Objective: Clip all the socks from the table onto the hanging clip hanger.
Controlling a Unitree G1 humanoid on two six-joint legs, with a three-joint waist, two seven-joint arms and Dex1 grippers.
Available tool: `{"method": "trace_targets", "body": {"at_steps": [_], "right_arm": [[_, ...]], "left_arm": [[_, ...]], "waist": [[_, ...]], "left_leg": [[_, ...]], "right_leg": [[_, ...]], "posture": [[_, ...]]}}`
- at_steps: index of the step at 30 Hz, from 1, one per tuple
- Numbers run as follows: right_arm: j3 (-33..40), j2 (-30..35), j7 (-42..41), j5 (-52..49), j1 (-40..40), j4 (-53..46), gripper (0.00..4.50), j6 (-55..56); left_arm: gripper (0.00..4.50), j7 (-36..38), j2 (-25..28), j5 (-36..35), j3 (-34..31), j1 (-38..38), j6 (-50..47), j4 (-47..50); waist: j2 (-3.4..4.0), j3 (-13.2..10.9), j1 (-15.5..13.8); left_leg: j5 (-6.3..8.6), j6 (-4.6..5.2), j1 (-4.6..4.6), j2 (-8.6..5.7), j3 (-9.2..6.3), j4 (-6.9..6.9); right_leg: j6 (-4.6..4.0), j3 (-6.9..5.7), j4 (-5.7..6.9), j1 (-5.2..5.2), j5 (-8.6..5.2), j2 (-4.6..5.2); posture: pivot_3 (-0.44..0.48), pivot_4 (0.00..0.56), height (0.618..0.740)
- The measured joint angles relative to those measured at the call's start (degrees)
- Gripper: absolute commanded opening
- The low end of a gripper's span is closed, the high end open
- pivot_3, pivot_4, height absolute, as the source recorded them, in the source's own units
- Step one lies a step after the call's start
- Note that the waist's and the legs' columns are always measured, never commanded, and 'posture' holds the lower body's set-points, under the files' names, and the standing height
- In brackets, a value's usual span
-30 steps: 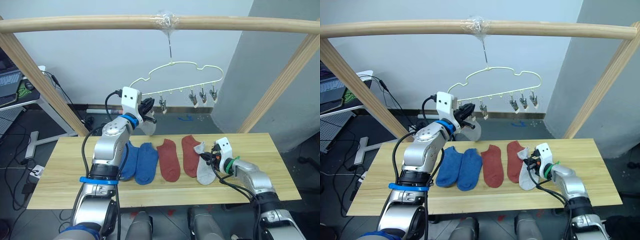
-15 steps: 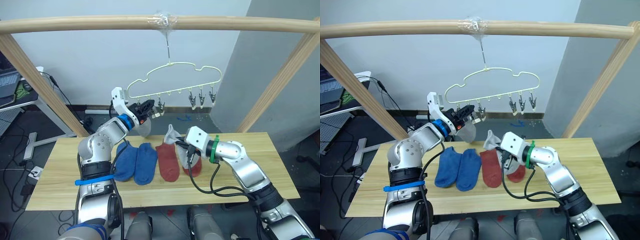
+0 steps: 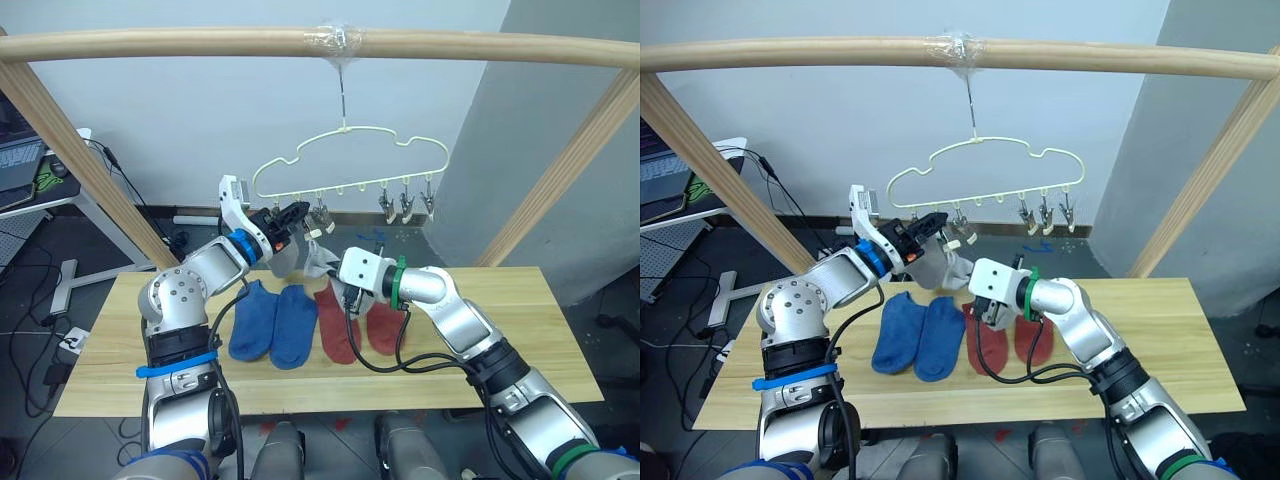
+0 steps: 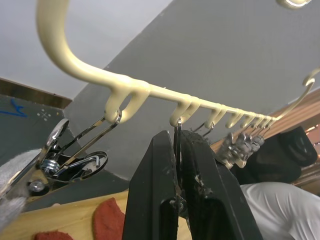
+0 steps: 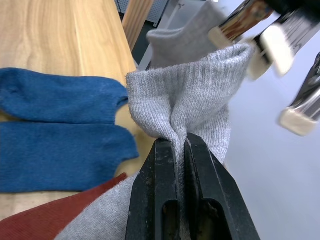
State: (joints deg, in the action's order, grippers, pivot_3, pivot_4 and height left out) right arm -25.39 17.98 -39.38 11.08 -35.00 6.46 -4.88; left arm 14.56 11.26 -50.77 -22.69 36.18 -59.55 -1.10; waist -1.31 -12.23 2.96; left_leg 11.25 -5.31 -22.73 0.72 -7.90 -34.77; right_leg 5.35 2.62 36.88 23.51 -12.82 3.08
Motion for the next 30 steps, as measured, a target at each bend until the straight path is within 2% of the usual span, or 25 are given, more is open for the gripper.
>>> {"method": "trace_targets", "body": {"at_steps": [16,18,19,24,30], "right_arm": [[-0.1,1.1,3.1,7.0,-2.1,-0.2,0.01,3.1],[-0.1,1.1,3.2,7.4,-2.3,-0.2,0.0,3.3],[-0.1,1.1,3.2,7.5,-2.3,-0.2,0.0,3.3],[0.0,0.9,3.2,7.4,-2.3,-0.1,0.0,3.3],[0.6,-1.6,3.2,5.8,-2.3,0.7,0.0,3.1]], "left_arm": [[0.0,1.3,1.8,0.5,2.9,-1.0,1.8,0.9],[0.62,1.4,2.1,0.7,3.3,-1.0,2.6,0.8],[0.8,1.3,2.1,0.8,3.3,-1.0,2.7,0.8],[2.43,1.3,2.2,0.7,3.3,-1.3,2.7,0.4],[4.27,1.3,3.4,-3.7,0.8,-1.5,0.8,1.6]], "waist": [[0.0,0.0,0.0],[0.0,0.0,0.0],[0.0,0.0,0.0],[0.0,0.0,-0.1],[0.0,0.0,0.0]], "left_leg": [[0.0,0.0,-0.01,0.0,0.01,0.0],[0.0,0.0,0.0,0.0,0.01,0.01],[0.0,0.0,-0.01,0.0,0.0,0.01],[0.0,0.0,-0.03,0.0,0.0,0.0],[0.0,0.0,-0.03,0.01,-0.01,0.02]], "right_leg": [[-0.01,0.01,-0.01,0.01,0.0,0.0],[-0.01,0.01,-0.01,0.01,0.0,0.0],[-0.01,0.0,-0.01,0.01,0.0,0.0],[-0.01,0.0,-0.01,0.01,0.0,0.0],[-0.02,0.0,0.0,0.04,-0.01,0.0]], "posture": [[0.031,0.163,0.74],[0.031,0.163,0.74],[0.031,0.163,0.74],[0.04,0.166,0.74],[0.054,0.165,0.74]]}}
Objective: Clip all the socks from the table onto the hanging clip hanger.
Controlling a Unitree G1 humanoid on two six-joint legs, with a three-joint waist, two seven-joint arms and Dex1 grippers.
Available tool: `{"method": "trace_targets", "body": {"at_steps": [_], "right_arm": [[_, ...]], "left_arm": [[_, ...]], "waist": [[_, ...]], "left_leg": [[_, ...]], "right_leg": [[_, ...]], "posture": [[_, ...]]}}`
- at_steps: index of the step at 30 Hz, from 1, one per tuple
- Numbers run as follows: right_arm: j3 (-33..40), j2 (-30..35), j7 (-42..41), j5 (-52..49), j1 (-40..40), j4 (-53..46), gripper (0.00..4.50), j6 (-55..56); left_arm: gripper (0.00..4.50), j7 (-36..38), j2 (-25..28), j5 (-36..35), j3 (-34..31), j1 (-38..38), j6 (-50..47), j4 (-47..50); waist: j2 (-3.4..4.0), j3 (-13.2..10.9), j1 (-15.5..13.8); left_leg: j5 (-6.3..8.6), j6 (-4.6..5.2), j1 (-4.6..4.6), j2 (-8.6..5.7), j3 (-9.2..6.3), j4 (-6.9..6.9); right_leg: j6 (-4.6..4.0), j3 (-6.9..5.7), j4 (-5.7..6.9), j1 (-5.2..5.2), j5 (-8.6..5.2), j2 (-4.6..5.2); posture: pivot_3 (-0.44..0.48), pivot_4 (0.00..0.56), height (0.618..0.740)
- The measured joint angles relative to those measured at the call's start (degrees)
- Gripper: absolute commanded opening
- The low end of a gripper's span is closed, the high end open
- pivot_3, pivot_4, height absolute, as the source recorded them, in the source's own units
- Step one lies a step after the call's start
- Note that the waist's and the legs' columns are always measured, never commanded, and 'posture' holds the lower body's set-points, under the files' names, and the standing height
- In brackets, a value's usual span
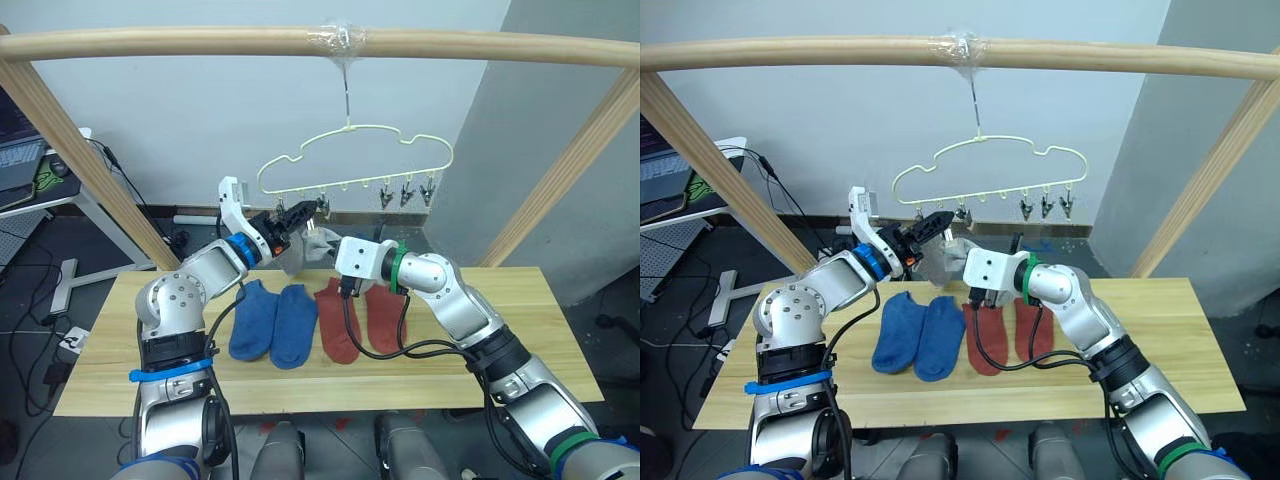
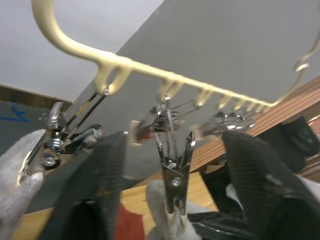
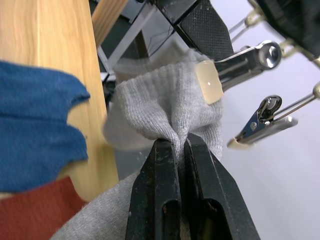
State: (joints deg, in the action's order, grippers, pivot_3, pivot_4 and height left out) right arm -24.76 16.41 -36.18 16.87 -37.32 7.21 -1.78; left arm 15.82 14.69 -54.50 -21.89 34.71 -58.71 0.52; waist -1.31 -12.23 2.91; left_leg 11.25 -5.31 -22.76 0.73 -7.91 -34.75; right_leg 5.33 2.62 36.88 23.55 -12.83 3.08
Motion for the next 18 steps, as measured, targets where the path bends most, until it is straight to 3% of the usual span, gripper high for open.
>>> {"method": "trace_targets", "body": {"at_steps": [1,4,7,8,12,18], "right_arm": [[0.0,-0.3,0.0,-0.1,0.0,0.3,0.0,0.0],[0.2,-1.1,0.1,-0.3,-0.1,1.5,0.0,0.0],[2.0,-4.5,0.2,-3.1,-0.4,5.2,0.0,-1.1],[2.5,-5.2,0.1,-4.1,-0.4,6.0,0.54,-1.8],[5.7,-8.0,-1.5,-9.9,-0.2,7.6,1.78,-7.2],[6.7,-7.7,-4.0,-14.2,2.1,5.7,3.84,-12.9]], "left_arm": [[4.49,-0.1,0.6,-1.0,-0.4,-0.3,-0.7,0.8],[4.49,-0.6,2.6,-3.8,-1.3,-1.9,-2.8,3.6],[4.49,-1.6,8.5,-10.2,-4.2,-8.0,-8.2,9.7],[4.5,-1.8,9.8,-11.4,-5.1,-9.3,-9.0,10.9],[4.5,0.2,16.9,-9.2,-1.7,-14.8,-7.9,19.5],[4.5,5.7,17.6,2.4,8.0,-22.8,3.4,25.6]], "waist": [[0.0,0.0,0.0],[0.0,0.0,-0.1],[-0.01,0.0,0.5],[-0.02,0.0,0.2],[-0.03,0.0,-1.2],[-0.02,0.0,-2.7]], "left_leg": [[0.0,0.0,-0.01,0.0,0.0,0.0],[0.0,0.0,-0.01,0.0,0.0,0.01],[0.0,0.0,0.04,0.06,0.04,0.16],[0.0,0.0,0.02,0.06,-0.03,0.19],[0.0,0.0,-0.02,0.02,-0.04,0.19],[0.01,-0.01,-0.09,0.01,-0.03,0.23]], "right_leg": [[0.0,0.0,-0.01,0.0,0.0,0.0],[0.0,0.01,-0.01,0.01,0.0,0.0],[-0.08,0.03,0.05,0.1,-0.04,0.0],[-0.14,-0.03,0.1,0.14,-0.07,-0.01],[-0.39,-0.03,0.05,0.13,-0.21,0.0],[-0.58,-0.05,0.02,0.2,-0.3,0.02]], "posture": [[0.054,0.165,0.74],[0.065,0.167,0.74],[0.09,0.167,0.74],[0.102,0.169,0.74],[0.122,0.169,0.74],[0.122,0.169,0.74]]}}
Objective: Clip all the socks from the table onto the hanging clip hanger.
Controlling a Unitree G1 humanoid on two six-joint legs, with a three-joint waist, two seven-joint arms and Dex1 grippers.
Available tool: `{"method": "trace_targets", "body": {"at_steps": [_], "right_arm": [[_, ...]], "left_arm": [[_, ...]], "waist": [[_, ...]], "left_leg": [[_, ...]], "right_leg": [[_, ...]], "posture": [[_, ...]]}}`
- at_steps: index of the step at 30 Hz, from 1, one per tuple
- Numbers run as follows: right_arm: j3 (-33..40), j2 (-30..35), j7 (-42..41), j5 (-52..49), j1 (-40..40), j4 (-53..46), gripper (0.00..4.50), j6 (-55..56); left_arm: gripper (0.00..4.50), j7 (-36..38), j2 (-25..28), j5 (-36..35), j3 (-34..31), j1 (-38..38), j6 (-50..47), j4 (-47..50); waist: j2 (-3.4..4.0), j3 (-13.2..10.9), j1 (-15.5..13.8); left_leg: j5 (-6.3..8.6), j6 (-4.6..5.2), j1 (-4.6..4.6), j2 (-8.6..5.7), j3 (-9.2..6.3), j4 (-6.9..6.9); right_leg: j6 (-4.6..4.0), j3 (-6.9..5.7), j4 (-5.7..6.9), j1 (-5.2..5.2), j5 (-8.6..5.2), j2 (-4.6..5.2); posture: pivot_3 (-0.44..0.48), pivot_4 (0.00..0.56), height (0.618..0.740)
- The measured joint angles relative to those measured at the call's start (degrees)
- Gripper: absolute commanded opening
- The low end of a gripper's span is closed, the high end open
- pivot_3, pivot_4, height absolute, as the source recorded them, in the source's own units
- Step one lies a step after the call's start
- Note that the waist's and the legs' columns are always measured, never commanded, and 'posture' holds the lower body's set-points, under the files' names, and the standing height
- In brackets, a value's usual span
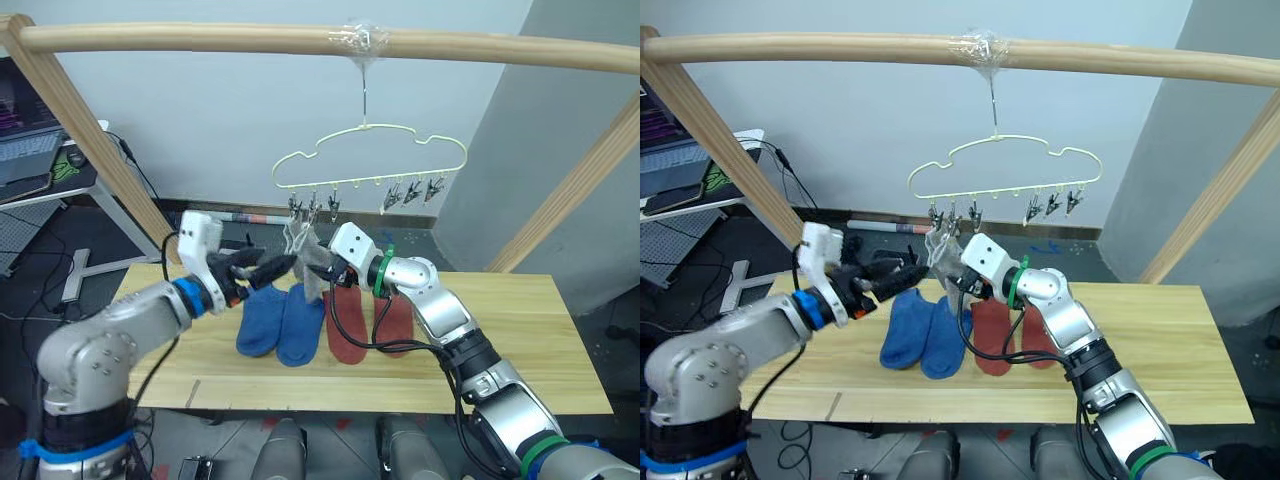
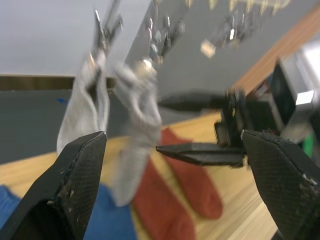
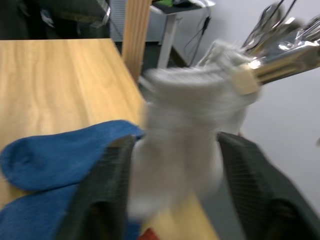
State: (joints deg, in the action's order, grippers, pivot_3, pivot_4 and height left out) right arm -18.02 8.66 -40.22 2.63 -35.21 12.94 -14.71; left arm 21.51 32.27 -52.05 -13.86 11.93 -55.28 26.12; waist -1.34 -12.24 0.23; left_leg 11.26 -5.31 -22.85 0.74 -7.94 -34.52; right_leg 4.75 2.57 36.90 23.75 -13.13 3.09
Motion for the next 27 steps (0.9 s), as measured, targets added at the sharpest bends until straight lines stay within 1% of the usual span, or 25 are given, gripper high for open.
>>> {"method": "trace_targets", "body": {"at_steps": [2,4,5,8,11,12,14,15,17,18,22,25,27], "right_arm": [[0.9,0.9,-0.2,-1.0,1.5,-0.9,4.49,-1.6],[2.4,2.8,-0.3,-2.3,4.6,-4.3,4.49,-3.9],[3.1,3.6,-0.4,-2.7,5.8,-5.6,4.49,-4.8],[6.5,5.5,-0.3,-5.8,9.4,-10.7,4.49,-9.5],[9.3,7.1,-1.1,-10.4,11.4,-16.9,4.5,-14.5],[12.2,8.3,-1.4,-13.5,13.1,-20.9,4.5,-17.5],[17.0,10.9,-1.3,-17.4,14.7,-26.3,4.5,-21.4],[19.4,12.7,-0.9,-18.7,16.0,-29.8,4.5,-22.9],[21.0,13.8,-0.4,-20.4,16.9,-34.1,4.5,-24.8],[21.4,13.9,0.3,-21.4,17.4,-35.9,4.5,-25.9],[21.3,13.2,3.8,-23.2,17.8,-39.7,4.5,-29.2],[21.2,12.6,6.4,-24.2,15.8,-41.3,4.5,-30.2],[21.2,12.6,7.6,-24.5,14.7,-42.2,4.5,-30.7]], "left_arm": [[4.5,0.6,-0.1,2.8,1.0,-0.2,3.5,1.1],[4.5,1.1,-0.1,8.6,4.7,-0.1,8.9,1.4],[4.5,1.2,-0.3,10.9,6.4,-0.2,10.7,1.2],[4.5,1.7,-2.3,18.6,11.5,-0.1,17.8,-1.1],[3.9,1.8,-4.9,24.1,14.1,0.7,24.5,-3.9],[3.61,1.9,-6.2,27.8,16.7,1.8,29.0,-5.9],[3.06,1.5,-8.7,32.8,19.8,3.2,34.8,-9.6],[2.73,0.8,-11.1,34.9,20.8,4.8,36.8,-12.4],[2.15,-0.4,-13.6,37.1,21.5,6.4,38.9,-15.3],[2.15,-0.7,-14.5,38.1,21.8,7.3,39.8,-16.4],[2.15,-2.3,-19.5,41.2,22.5,10.7,44.2,-22.8],[2.15,-4.2,-22.7,43.2,22.4,13.1,46.5,-29.2],[2.15,-5.1,-23.8,44.3,22.2,14.6,48.1,-32.1]], "waist": [[0.0,0.0,-0.2],[0.0,0.0,-0.3],[0.0,0.0,-0.4],[0.01,0.0,-0.4],[0.03,0.0,-0.1],[0.04,0.0,-0.2],[0.04,0.0,-0.7],[0.04,0.0,-0.9],[0.0,0.0,-1.0],[0.01,0.0,-0.5],[0.02,0.0,0.3],[0.02,0.0,0.4],[0.02,0.0,0.9]], "left_leg": [[0.0,0.0,-0.01,0.0,0.01,0.01],[0.0,0.0,-0.02,0.0,0.04,0.01],[0.0,0.0,-0.03,-0.01,0.07,0.0],[0.01,0.01,-0.09,-0.01,0.09,0.02],[0.0,0.01,-0.12,0.03,0.15,0.1],[0.0,0.01,-0.14,0.03,0.14,0.11],[0.0,0.01,-0.18,-0.01,0.15,0.06],[0.0,0.01,-0.21,-0.03,0.14,0.04],[0.01,0.02,-0.22,-0.02,0.14,0.0],[0.01,0.02,-0.2,-0.01,0.19,0.02],[0.01,0.03,-0.18,0.01,0.2,-0.01],[0.0,0.03,-0.22,0.0,0.2,-0.16],[0.01,0.03,-0.24,0.0,0.2,-0.18]], "right_leg": [[-0.02,0.0,0.02,0.03,-0.01,0.0],[-0.01,0.02,-0.02,0.01,-0.01,0.01],[-0.01,0.04,-0.03,0.01,-0.01,0.01],[-0.01,0.06,-0.04,0.09,-0.01,0.01],[-0.03,0.07,0.02,0.23,-0.02,0.0],[-0.04,0.06,0.02,0.24,-0.03,0.0],[-0.02,0.1,-0.02,0.22,-0.02,0.02],[-0.01,0.09,-0.04,0.21,-0.01,0.03],[0.0,0.07,-0.04,0.23,-0.02,0.02],[0.01,0.1,-0.03,0.25,-0.02,0.02],[0.04,0.1,0.02,0.25,0.0,0.01],[0.15,0.09,0.01,0.24,0.07,0.01],[0.18,0.1,-0.01,0.22,0.09,0.01]], "posture": [[0.122,0.169,0.74],[0.122,0.169,0.74],[0.117,0.178,0.74],[0.101,0.176,0.74],[0.086,0.175,0.74],[0.086,0.175,0.74],[0.061,0.173,0.74],[0.061,0.173,0.74],[0.049,0.172,0.74],[0.028,0.169,0.74],[0.0,0.168,0.74],[-0.03,0.169,0.74],[-0.03,0.169,0.74]]}}
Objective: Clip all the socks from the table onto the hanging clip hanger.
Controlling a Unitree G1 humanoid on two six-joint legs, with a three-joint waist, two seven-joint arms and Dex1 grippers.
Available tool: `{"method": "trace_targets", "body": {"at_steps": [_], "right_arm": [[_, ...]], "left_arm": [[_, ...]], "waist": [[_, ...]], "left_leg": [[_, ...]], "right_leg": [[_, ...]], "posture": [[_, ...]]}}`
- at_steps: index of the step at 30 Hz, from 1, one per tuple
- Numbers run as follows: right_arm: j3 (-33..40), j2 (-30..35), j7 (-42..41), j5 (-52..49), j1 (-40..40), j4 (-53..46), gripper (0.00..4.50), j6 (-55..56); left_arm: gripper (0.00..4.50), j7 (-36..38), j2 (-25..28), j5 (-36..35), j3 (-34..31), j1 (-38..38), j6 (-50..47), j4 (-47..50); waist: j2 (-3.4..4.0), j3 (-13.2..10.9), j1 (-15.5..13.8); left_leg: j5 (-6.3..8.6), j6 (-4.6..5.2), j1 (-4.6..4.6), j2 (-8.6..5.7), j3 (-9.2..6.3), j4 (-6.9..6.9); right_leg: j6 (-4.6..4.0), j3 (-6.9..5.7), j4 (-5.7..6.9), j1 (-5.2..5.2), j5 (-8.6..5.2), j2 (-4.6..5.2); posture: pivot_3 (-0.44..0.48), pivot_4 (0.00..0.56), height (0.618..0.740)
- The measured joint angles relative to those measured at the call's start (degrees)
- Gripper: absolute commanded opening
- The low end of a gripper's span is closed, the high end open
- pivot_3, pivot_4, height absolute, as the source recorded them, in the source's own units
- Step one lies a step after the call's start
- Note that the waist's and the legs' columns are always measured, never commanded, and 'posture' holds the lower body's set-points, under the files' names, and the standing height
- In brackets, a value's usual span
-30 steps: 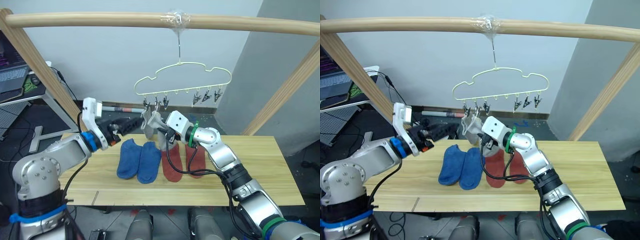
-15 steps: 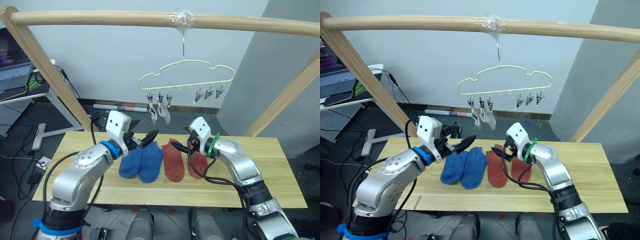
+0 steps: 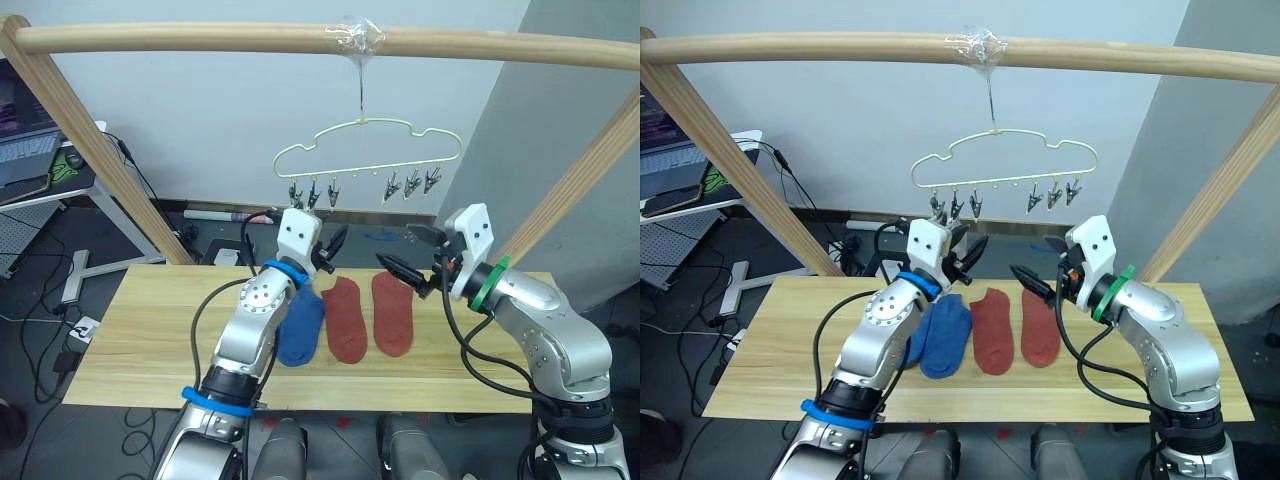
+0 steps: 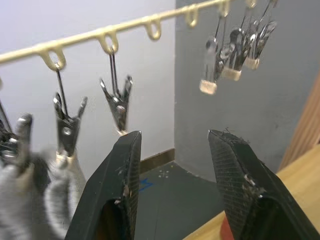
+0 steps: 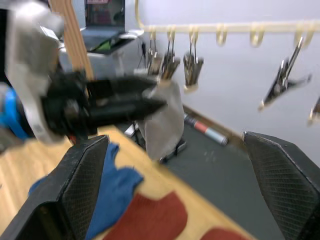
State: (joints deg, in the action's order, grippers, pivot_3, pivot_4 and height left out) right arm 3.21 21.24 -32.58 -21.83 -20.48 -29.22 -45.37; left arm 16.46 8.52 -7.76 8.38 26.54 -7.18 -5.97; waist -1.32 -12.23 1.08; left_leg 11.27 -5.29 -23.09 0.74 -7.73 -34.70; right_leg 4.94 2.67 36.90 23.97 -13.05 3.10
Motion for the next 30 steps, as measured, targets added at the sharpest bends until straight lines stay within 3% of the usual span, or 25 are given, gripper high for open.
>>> {"method": "trace_targets", "body": {"at_steps": [17,30], "right_arm": [[-0.1,1.2,3.8,-2.3,-4.3,0.4,4.5,-1.2],[-0.6,1.4,3.9,-2.3,-5.5,1.7,4.5,-0.5]], "left_arm": [[2.15,-6.3,-6.3,4.7,-4.3,13.0,10.5,-23.8],[2.15,-9.7,-6.6,6.8,-5.1,15.8,14.0,-26.7]], "waist": [[-0.01,0.0,0.8],[0.0,0.0,1.0]], "left_leg": [[0.0,0.0,-0.03,-0.02,-0.02,0.01],[0.0,0.0,-0.05,-0.02,-0.02,0.02]], "right_leg": [[0.32,-0.01,-0.01,0.02,0.18,0.0],[0.33,-0.01,-0.01,0.03,0.19,-0.01]], "posture": [[-0.052,0.176,0.74],[-0.056,0.167,0.74]]}}
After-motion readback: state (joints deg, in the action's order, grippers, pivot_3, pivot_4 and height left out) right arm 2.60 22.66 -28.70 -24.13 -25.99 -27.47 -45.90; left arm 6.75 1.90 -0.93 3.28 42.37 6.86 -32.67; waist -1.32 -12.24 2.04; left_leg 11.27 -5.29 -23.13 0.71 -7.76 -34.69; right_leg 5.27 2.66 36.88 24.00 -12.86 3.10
